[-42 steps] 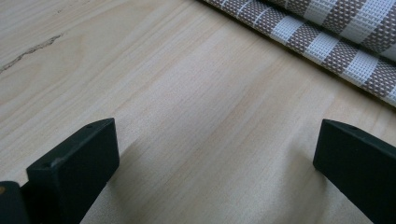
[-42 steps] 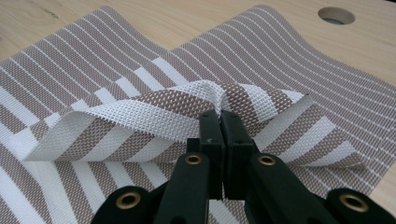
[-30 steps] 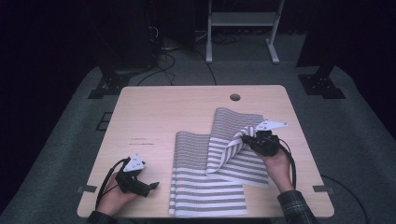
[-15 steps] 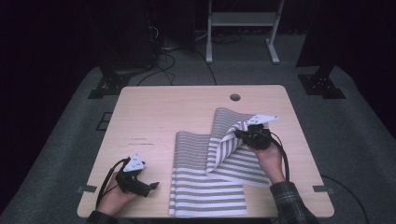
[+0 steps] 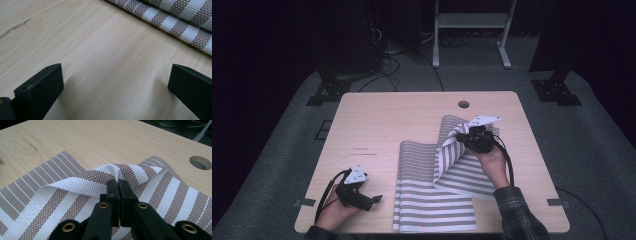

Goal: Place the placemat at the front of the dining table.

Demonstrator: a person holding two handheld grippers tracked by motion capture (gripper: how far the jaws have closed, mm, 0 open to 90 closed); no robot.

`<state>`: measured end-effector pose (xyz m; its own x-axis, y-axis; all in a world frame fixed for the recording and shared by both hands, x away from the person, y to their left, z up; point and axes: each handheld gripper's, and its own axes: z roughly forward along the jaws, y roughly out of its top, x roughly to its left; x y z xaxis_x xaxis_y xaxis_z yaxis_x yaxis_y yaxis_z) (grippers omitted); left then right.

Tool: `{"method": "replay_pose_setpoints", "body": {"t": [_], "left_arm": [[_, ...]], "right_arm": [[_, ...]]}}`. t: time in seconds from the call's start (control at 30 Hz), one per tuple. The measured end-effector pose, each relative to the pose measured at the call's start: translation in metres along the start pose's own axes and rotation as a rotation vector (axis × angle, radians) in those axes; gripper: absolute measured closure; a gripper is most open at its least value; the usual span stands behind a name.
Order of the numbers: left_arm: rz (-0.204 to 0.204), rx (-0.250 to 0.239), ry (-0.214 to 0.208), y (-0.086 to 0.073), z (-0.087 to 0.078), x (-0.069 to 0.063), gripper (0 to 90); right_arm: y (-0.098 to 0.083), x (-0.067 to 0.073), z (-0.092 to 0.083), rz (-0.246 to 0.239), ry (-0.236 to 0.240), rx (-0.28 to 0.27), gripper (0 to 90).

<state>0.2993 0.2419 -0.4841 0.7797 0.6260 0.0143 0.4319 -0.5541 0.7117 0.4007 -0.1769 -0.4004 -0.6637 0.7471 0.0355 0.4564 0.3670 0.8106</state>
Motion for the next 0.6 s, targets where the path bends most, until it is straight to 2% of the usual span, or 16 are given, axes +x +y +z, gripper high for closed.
{"method": "replay_pose_setpoints", "body": {"t": [0.6], "left_arm": [[0.0,-0.002,0.001,0.0,0.0,0.0,0.0]], "right_arm": [[0.027,0.015,0.021,-0.036,0.034,0.001,88.5]]}}
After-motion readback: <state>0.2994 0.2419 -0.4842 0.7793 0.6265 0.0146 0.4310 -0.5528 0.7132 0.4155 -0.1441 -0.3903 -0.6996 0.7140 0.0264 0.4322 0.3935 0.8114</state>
